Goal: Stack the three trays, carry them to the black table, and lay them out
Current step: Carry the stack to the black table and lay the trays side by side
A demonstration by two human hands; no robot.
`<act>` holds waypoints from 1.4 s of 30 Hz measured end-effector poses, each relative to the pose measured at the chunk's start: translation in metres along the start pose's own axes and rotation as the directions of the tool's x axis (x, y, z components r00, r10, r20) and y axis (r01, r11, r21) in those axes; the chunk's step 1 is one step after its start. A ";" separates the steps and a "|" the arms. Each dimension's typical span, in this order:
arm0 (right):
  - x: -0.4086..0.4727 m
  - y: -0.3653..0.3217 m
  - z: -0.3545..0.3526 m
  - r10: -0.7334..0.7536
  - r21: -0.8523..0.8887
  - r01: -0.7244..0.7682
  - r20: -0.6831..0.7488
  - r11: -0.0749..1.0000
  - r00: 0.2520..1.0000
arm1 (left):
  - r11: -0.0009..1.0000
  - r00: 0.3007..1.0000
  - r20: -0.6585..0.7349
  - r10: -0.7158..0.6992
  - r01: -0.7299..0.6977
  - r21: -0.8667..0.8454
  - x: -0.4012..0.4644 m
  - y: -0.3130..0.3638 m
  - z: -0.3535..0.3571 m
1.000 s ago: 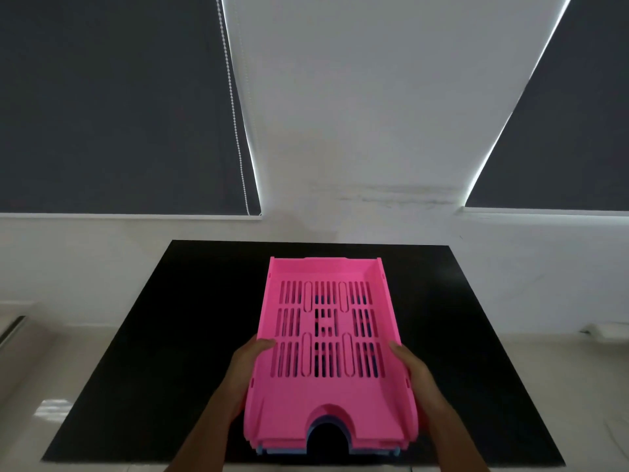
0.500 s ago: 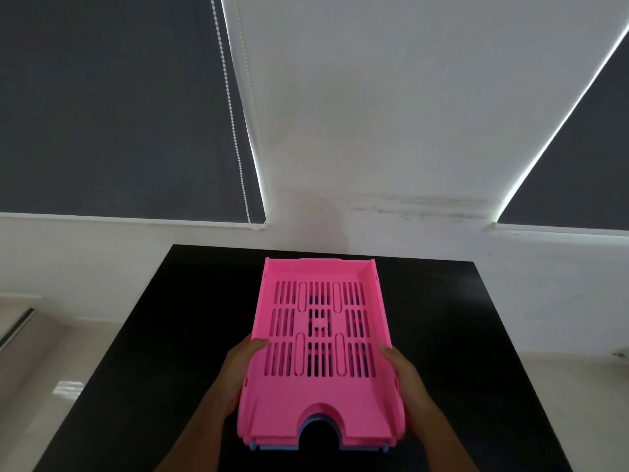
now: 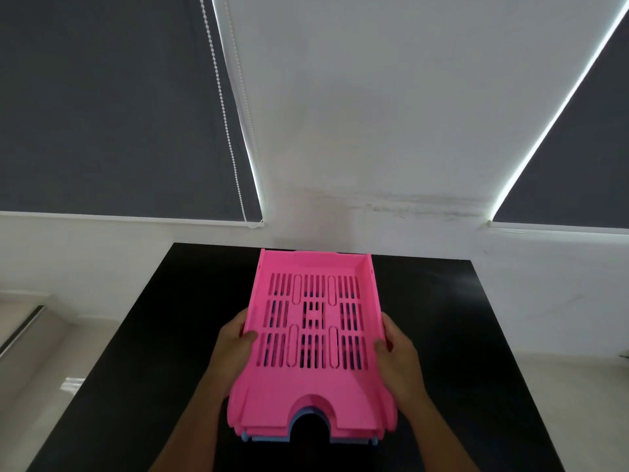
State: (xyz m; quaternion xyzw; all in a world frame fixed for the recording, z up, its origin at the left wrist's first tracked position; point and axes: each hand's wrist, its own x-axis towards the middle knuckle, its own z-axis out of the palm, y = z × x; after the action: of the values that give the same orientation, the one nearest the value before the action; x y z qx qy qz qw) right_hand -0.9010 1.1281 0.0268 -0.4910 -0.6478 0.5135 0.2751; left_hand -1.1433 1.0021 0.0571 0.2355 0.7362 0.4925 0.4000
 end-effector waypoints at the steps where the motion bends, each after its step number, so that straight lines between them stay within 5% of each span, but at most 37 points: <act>1: 0.001 -0.001 -0.006 -0.006 -0.001 0.006 0.002 1.000 1.000 | 1.000 1.000 -0.011 0.014 -0.014 0.016 -0.001 0.005 0.003; 22: 0.013 0.075 -0.235 0.007 -0.153 -0.041 -0.221 0.987 0.975 | 0.974 0.986 0.102 0.135 -0.150 0.168 -0.018 0.031 0.248; 35: 0.021 0.150 -0.241 0.016 -0.230 -0.036 -0.086 0.973 0.996 | 0.931 0.980 0.007 -0.199 0.187 0.313 -0.038 -0.006 0.306; 42: 0.022 0.163 -0.230 0.066 -0.258 -0.084 -0.077 0.962 0.995 | 0.925 0.976 0.050 -0.212 0.184 0.333 -0.026 -0.017 0.306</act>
State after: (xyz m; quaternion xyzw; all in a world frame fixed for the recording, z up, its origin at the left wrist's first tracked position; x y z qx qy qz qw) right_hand -0.6535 1.2372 -0.0550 -0.5642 -0.6811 0.4168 0.2099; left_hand -0.8763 1.1406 -0.0086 0.2436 0.8097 0.3105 0.4343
